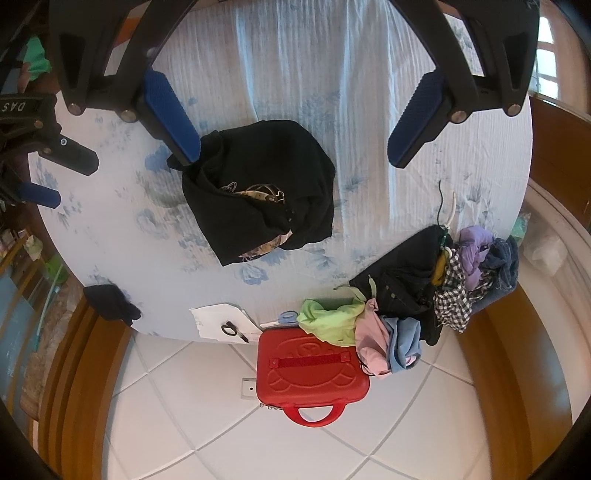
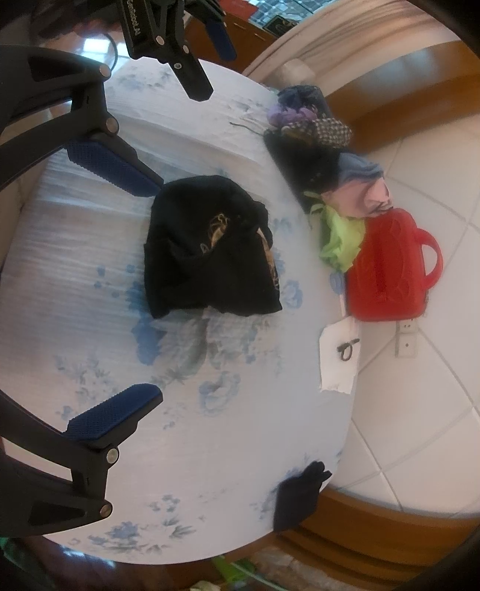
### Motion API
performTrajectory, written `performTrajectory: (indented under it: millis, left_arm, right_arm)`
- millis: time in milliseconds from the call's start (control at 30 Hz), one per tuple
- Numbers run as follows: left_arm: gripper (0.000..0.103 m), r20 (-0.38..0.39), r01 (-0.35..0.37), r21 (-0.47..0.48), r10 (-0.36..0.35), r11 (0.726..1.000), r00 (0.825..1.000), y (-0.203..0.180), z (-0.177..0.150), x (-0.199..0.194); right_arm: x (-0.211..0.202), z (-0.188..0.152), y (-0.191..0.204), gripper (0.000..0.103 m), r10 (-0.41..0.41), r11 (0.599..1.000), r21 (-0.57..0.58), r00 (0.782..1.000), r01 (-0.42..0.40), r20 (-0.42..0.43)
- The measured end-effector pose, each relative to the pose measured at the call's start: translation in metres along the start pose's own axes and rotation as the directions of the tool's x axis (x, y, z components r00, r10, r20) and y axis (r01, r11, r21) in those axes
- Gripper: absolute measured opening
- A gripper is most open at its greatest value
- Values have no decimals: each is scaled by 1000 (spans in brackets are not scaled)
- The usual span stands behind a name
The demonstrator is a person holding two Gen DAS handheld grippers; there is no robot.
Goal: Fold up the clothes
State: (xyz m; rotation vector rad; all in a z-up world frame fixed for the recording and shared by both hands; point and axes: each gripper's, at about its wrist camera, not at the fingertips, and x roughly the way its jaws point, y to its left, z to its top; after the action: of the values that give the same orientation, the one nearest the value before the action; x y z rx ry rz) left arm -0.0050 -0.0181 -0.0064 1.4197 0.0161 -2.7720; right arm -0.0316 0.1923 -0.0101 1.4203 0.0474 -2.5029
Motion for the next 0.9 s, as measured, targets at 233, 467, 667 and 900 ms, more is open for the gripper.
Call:
performTrajectory:
  millis: [233,467,667,900]
  left_arm:
    - [103,-6,7,1,-7,1000,1000,1,1,3]
    - [103,-15,6,-2,-6,1000,1000,2,0,6]
    - [103,-28,7,-4,-8,1000,1000,4,1,12]
    - [103,-90,17,-77,-24,997,996,20,-2,41]
  right_arm:
    - [2,1,0,103,1,1000,1,1000,-1,-5]
    - [6,3,-1,103,1,1000,2,1000,-1,-17]
    - [11,2,0,103,-2,1000,-4,1000,2,-29]
    - [19,6,-5,103,57,998,23,998,-57,-1]
